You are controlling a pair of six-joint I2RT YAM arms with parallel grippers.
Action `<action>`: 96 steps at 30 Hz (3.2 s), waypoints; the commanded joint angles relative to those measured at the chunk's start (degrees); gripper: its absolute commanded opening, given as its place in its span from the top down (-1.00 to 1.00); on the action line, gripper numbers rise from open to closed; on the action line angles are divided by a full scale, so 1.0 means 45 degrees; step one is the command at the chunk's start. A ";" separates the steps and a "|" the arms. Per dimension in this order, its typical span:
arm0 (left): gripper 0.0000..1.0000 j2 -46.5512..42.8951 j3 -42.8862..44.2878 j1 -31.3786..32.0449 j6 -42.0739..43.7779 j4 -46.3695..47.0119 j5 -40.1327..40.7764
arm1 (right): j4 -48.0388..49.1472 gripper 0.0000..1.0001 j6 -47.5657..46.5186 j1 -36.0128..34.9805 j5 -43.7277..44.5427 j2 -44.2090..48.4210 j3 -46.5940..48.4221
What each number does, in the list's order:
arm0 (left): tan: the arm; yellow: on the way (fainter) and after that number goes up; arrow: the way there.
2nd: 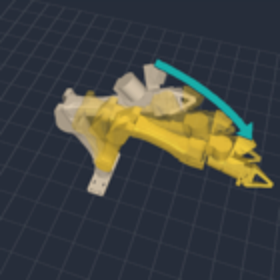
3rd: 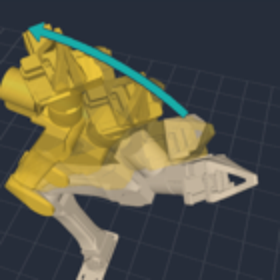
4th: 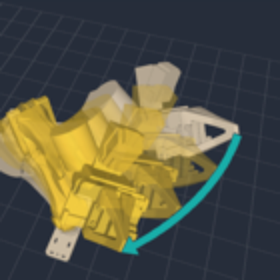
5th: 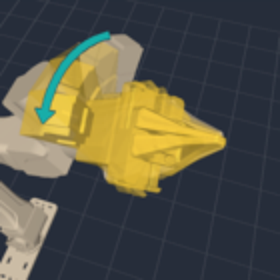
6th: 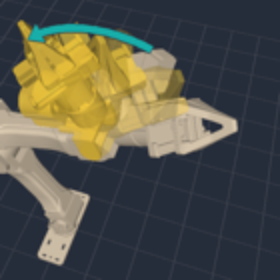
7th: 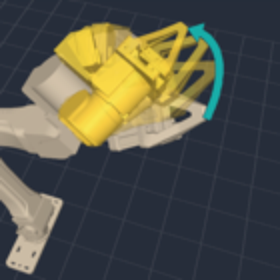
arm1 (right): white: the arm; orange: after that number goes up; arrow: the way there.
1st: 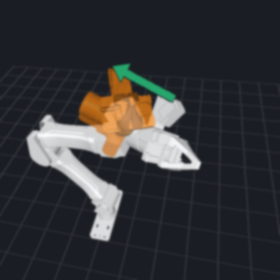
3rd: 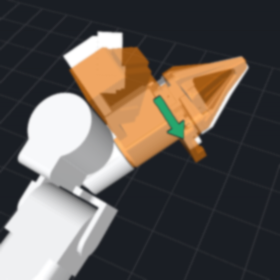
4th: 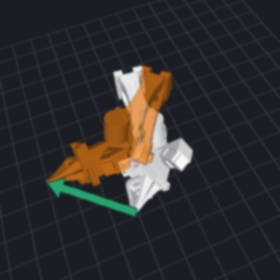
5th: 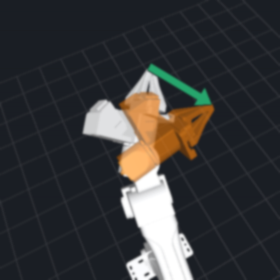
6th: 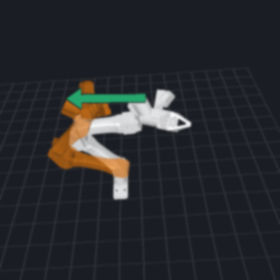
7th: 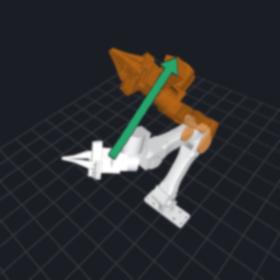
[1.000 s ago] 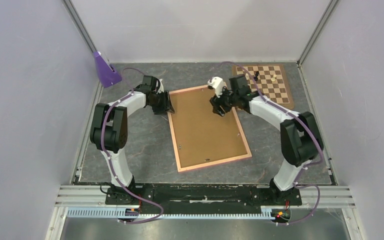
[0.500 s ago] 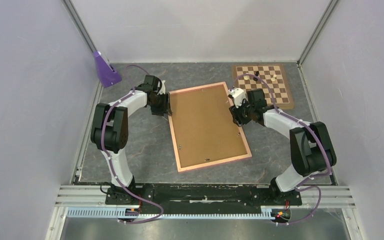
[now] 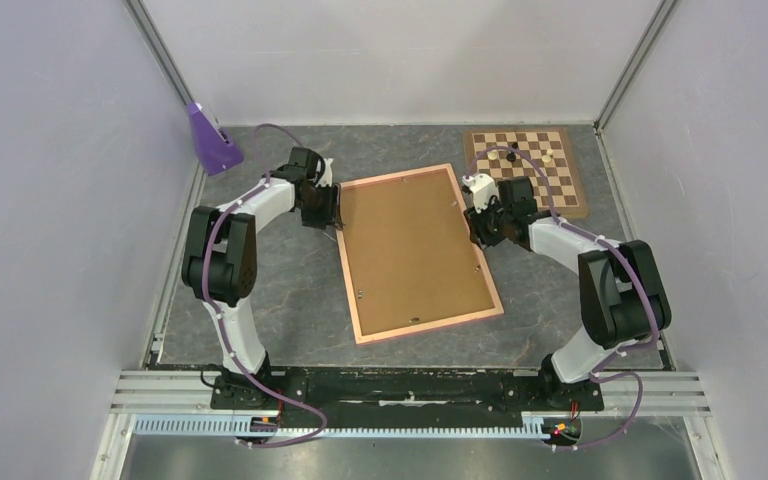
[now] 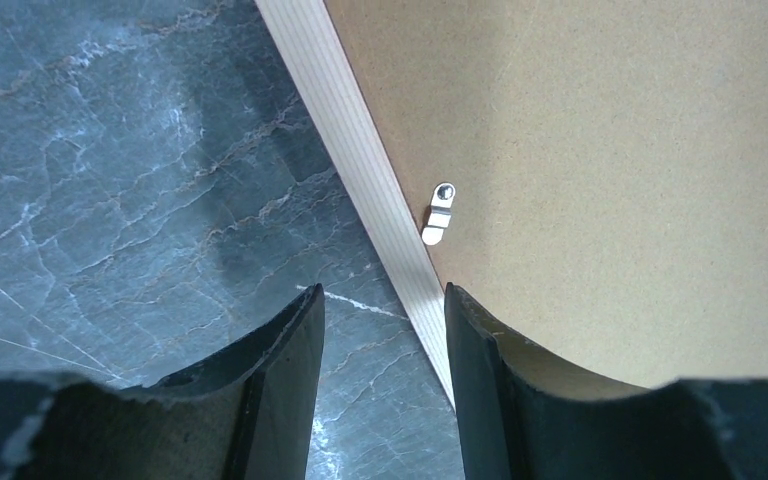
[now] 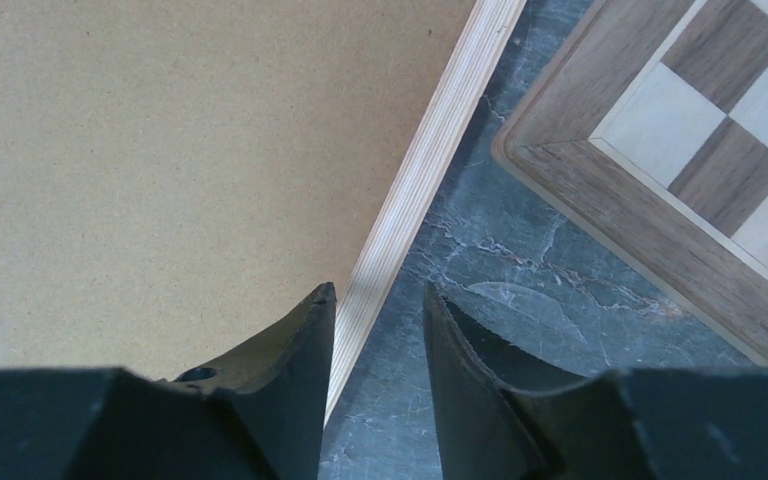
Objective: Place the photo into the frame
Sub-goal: Install the photo frame at the center of the board.
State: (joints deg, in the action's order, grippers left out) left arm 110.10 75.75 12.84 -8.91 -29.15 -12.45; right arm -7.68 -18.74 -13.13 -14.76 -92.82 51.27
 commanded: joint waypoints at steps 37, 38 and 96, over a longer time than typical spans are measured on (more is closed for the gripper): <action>0.29 0.2156 0.3137 0.0760 0.2270 -0.1843 0.1067 | 0.0490 0.55 -0.0015 0.0598 -0.0974 -0.0651 0.0092; 0.33 0.2172 0.3178 0.0750 0.2272 -0.1845 0.1041 | 0.0489 0.55 -0.0032 0.0596 -0.0990 -0.0659 0.0082; 0.65 0.2250 0.3309 0.1110 0.4291 -0.1746 0.1790 | 0.0316 0.64 -0.0954 0.0844 -0.0956 -0.0988 0.0208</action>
State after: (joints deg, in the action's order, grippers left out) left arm 120.25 90.61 17.17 2.46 -37.95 -5.93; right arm -5.63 -20.82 -10.15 -21.63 -95.74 51.24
